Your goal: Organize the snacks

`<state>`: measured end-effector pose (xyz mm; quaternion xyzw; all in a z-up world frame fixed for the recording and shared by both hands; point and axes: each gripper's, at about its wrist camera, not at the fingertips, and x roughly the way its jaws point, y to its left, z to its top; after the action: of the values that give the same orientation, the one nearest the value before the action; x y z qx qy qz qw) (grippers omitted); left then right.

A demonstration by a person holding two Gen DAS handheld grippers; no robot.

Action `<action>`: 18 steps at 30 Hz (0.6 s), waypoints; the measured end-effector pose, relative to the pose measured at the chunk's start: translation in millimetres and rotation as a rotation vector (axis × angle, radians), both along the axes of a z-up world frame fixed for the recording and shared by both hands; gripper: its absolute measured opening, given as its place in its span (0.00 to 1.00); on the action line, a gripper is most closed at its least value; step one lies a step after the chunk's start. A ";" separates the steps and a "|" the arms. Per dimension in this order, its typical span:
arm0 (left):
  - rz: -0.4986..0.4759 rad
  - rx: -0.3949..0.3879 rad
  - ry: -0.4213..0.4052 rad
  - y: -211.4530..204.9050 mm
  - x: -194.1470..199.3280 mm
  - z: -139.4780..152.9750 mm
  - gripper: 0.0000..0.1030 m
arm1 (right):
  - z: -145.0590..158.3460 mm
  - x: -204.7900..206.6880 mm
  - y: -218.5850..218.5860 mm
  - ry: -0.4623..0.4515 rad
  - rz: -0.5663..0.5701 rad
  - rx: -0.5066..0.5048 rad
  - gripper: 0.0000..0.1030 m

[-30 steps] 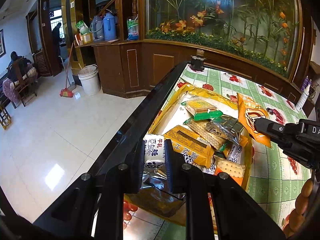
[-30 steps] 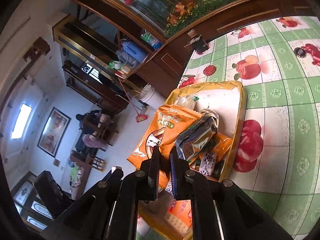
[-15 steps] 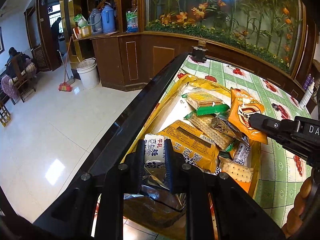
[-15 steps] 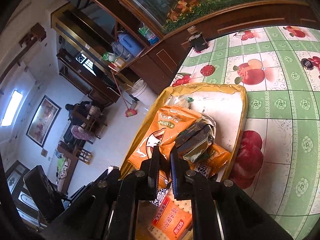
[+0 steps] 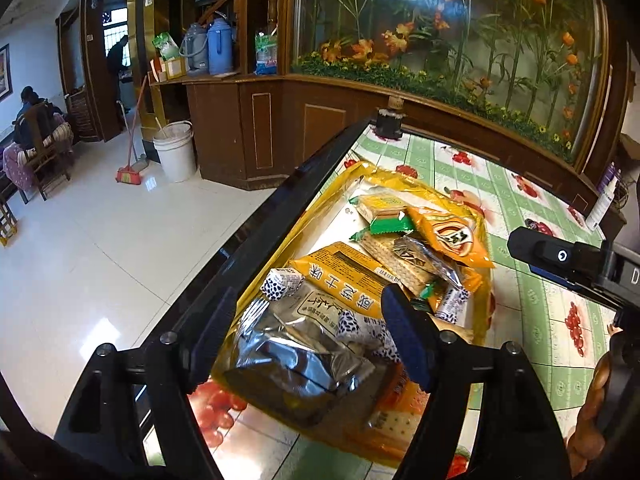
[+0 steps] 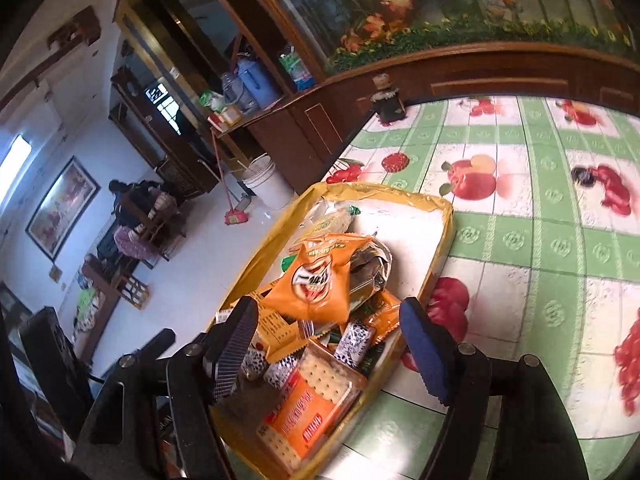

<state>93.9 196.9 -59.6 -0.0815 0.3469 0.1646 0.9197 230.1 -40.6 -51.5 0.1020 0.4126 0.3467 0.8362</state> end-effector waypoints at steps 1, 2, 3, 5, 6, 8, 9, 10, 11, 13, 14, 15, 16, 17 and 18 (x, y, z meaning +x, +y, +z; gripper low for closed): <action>-0.004 0.012 -0.015 -3.2 -6.0 3.7 0.73 | 4.8 -5.3 -2.7 -0.024 0.017 -0.011 0.73; -0.004 0.024 -0.023 -6.0 -11.4 6.7 0.74 | 8.5 -9.7 -4.2 -0.042 0.036 -0.018 0.73; -0.001 0.038 -0.029 -8.6 -15.5 9.5 0.74 | 12.5 -15.7 -5.4 -0.064 0.056 -0.027 0.73; 0.000 0.058 -0.054 -13.4 -28.3 16.9 0.74 | 20.7 -29.2 -5.2 -0.116 0.102 -0.059 0.74; 0.004 0.063 -0.070 -14.8 -35.6 20.7 0.74 | 24.0 -37.1 -3.9 -0.145 0.124 -0.078 0.74; 0.013 0.061 -0.096 -15.2 -47.3 27.9 0.74 | 30.7 -56.6 -0.5 -0.223 0.175 -0.127 0.79; 0.017 0.066 -0.107 -16.0 -53.8 31.5 0.74 | 32.8 -66.8 1.5 -0.261 0.200 -0.152 0.80; 0.023 0.078 -0.119 -17.6 -61.1 35.4 0.74 | 34.4 -76.6 3.5 -0.300 0.225 -0.176 0.82; 0.028 0.090 -0.129 -19.0 -68.2 38.7 0.75 | 36.0 -86.5 4.3 -0.337 0.248 -0.196 0.83; 0.032 0.105 -0.142 -21.4 -82.7 44.3 0.77 | 37.8 -101.7 4.1 -0.375 0.277 -0.215 0.83; 0.029 0.106 -0.145 -21.8 -88.7 46.1 0.77 | 38.2 -108.7 3.1 -0.382 0.285 -0.223 0.83; 0.028 0.110 -0.146 -22.9 -94.3 47.5 0.77 | 38.4 -112.5 2.4 -0.383 0.291 -0.227 0.83; 0.029 0.116 -0.147 -24.1 -100.1 48.7 0.77 | 38.5 -117.1 0.6 -0.385 0.296 -0.228 0.83; 0.027 0.122 -0.148 -25.8 -105.4 50.1 0.77 | 38.6 -122.4 -1.8 -0.390 0.298 -0.230 0.83; 0.024 0.124 -0.149 -27.0 -112.7 50.6 0.77 | 38.4 -127.2 -4.3 -0.395 0.299 -0.233 0.83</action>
<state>-18.8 169.8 -9.0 -0.0405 0.2658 0.1903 0.9442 102.9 -44.8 -13.1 -0.1266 0.2892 0.4298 0.8459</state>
